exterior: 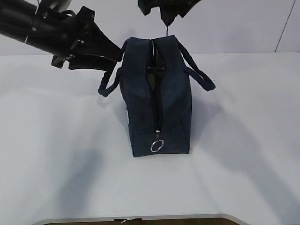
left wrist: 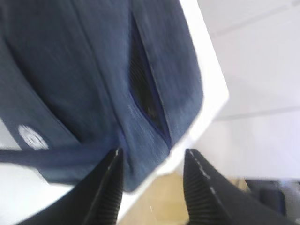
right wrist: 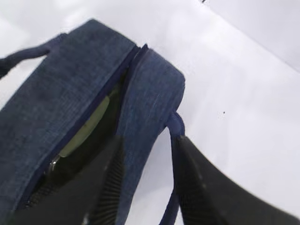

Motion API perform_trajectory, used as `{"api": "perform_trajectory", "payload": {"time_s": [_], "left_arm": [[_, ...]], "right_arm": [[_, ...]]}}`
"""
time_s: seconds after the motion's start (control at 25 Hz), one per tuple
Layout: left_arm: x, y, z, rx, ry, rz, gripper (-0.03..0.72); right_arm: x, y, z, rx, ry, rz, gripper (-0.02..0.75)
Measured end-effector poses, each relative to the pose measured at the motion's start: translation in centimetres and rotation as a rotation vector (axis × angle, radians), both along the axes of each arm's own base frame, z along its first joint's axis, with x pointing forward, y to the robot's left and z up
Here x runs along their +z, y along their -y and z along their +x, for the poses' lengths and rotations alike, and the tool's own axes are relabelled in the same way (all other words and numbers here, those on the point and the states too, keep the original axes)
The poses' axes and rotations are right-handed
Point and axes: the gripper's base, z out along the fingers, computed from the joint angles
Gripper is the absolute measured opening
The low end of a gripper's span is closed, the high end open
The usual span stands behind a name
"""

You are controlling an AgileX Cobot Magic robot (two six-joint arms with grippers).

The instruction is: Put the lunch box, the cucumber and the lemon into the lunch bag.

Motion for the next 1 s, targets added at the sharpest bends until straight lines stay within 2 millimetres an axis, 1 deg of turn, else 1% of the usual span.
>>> {"api": "perform_trajectory", "payload": {"time_s": [0.12,0.28,0.44,0.6,0.76,0.88,1.0], "left_arm": [[0.6,-0.1,-0.4,-0.016,0.012,0.001,0.307],[1.0,0.0,-1.3,-0.089,-0.015,-0.006,0.306],[1.0,0.1,-2.2,-0.187,-0.054,0.007,0.306],[1.5,-0.2,-2.3,-0.227,-0.041,0.077,0.299],[2.5,-0.9,-2.5,-0.206,-0.037,0.172,0.295],[3.3,-1.6,-3.1,-0.176,-0.042,0.252,0.295],[3.7,-2.6,-3.7,-0.126,-0.063,0.354,0.295]], "right_arm": [[1.7,0.4,-1.0,0.006,0.020,0.049,0.302],[4.4,1.0,-2.9,0.020,0.045,0.133,0.302],[7.5,2.0,-5.6,0.049,0.067,0.240,0.302],[9.7,3.5,-8.6,0.067,0.086,0.296,0.302],[10.0,5.0,-10.9,0.077,0.077,0.283,0.302],[9.5,6.1,-12.6,0.095,0.059,0.253,0.302],[8.5,7.3,-14.5,0.106,0.044,0.236,0.301]]}}
